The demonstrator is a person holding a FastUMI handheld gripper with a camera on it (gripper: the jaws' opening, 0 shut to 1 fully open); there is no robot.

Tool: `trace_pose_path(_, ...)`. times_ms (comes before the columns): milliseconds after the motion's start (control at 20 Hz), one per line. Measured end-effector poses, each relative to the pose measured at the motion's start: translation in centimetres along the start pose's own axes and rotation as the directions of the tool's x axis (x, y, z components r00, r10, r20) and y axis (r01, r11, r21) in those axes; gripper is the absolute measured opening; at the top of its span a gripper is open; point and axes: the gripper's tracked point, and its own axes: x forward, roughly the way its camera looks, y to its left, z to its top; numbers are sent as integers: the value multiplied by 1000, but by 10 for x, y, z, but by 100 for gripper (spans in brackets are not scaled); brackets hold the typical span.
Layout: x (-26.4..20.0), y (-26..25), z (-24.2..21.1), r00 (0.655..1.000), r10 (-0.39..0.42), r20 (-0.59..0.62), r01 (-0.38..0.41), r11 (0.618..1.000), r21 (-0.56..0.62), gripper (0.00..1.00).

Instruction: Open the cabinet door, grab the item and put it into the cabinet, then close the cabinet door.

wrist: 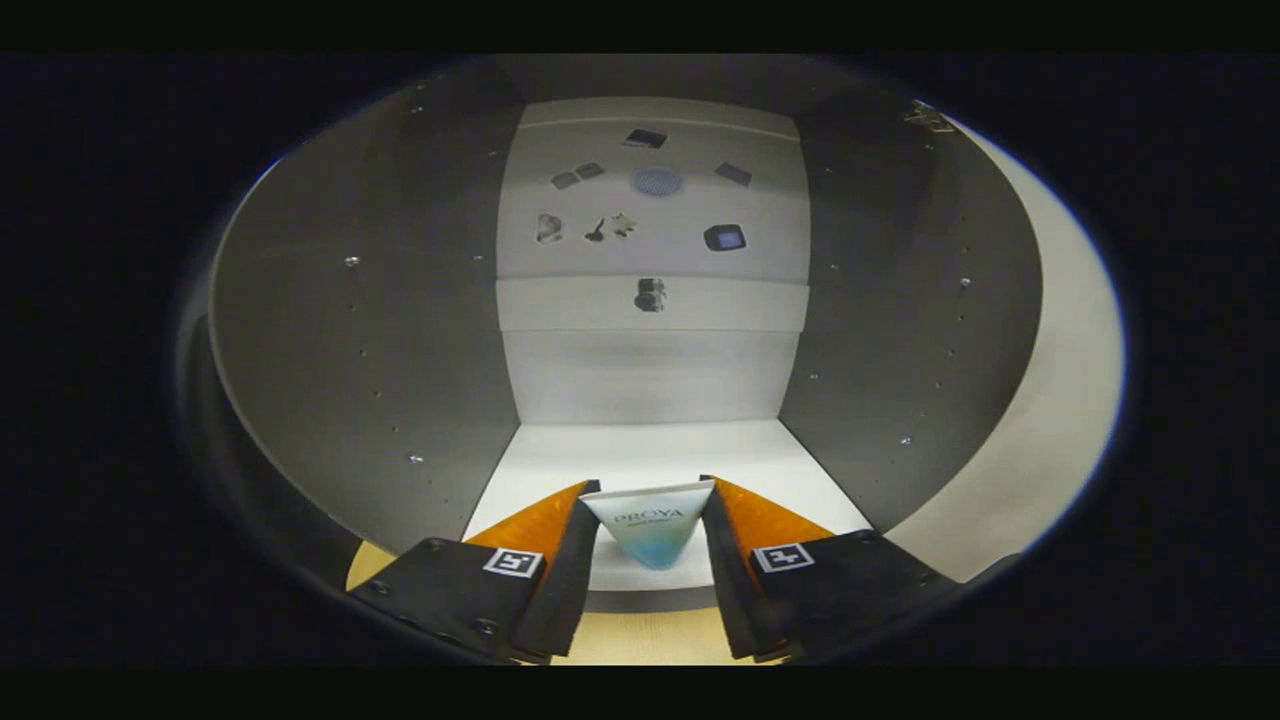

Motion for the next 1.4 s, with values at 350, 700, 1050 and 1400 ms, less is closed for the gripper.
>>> trace_pose_path(350, 20, -4, -7, 1000, -21, -4, 21, 1000, 12, 65)
trace_pose_path(700, -25, -5, 1, 997, -23, 78, 20, 999, 40, 100)
trace_pose_path(1050, -151, -21, -17, 980, -31, 197, 13, 996, 90, 98)
trace_pose_path(1400, -275, -61, -67, 964, -69, 258, 34, 990, 136, 99)
